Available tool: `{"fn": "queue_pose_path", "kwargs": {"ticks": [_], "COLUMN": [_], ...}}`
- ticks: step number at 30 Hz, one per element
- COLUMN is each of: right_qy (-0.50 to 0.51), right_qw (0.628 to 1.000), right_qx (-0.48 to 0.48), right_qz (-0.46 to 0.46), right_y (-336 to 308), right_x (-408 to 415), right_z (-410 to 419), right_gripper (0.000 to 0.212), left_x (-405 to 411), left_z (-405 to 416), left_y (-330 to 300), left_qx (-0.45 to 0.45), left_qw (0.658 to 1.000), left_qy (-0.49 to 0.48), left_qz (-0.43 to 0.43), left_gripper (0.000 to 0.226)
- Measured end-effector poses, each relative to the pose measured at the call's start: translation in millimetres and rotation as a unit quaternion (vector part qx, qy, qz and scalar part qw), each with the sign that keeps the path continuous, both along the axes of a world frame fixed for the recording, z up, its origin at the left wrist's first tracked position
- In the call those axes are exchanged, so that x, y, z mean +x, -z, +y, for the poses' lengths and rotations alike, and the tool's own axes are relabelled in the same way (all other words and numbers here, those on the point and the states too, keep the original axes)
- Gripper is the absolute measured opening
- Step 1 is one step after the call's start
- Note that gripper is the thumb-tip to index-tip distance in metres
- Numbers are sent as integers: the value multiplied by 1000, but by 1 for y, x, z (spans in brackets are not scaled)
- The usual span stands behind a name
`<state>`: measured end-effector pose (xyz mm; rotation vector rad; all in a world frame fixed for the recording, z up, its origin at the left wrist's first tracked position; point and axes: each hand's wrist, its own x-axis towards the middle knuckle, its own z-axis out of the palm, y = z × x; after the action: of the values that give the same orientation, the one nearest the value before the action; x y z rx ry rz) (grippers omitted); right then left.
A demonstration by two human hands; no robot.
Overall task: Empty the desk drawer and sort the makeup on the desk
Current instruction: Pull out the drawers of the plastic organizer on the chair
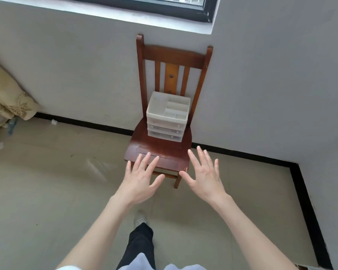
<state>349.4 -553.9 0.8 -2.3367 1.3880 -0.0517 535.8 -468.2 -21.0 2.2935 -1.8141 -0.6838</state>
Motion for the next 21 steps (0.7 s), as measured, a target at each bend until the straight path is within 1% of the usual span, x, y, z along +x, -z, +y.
{"fn": "queue_pose_path", "kwargs": {"ticks": [2, 6, 9, 12, 13, 14, 15, 16, 17, 19, 21], "right_qy": [5, 5, 14, 15, 13, 8, 0, -11, -26, -70, -109], "right_qw": [1000, 999, 999, 998, 998, 997, 996, 995, 994, 988, 982], "right_qx": [12, 16, 14, 27, 31, 33, 32, 27, 18, -2, -31], "right_qz": [14, 29, 37, 54, 62, 70, 79, 91, 104, 134, 152], "right_y": [6, 13, 17, 29, 36, 44, 54, 66, 80, 110, 142], "right_x": [30, 79, 103, 118, 123, 127, 130, 133, 136, 143, 148], "right_z": [-25, -77, -120, -164, -179, -196, -212, -230, -247, -280, -312], "right_gripper": [71, 70, 69, 69, 69, 68, 68, 67, 66, 64, 66], "left_x": [24, 75, 105, 119, 121, 122, 123, 123, 122, 119, 114], "left_z": [-36, -101, -143, -179, -192, -205, -219, -234, -250, -282, -312], "left_y": [4, 11, 25, 46, 55, 64, 72, 84, 96, 128, 164], "left_qx": [12, 9, 37, 71, 82, 93, 105, 117, 130, 155, 139], "left_qw": [1000, 999, 998, 993, 987, 976, 953, 917, 870, 752, 629], "left_qy": [19, 28, 24, 1, -22, -59, -108, -163, -217, -325, -422], "left_qz": [11, 28, 46, 98, 134, 190, 263, 344, 422, 552, 638], "left_gripper": [62, 61, 61, 60, 59, 59, 59, 59, 60, 66, 72]}}
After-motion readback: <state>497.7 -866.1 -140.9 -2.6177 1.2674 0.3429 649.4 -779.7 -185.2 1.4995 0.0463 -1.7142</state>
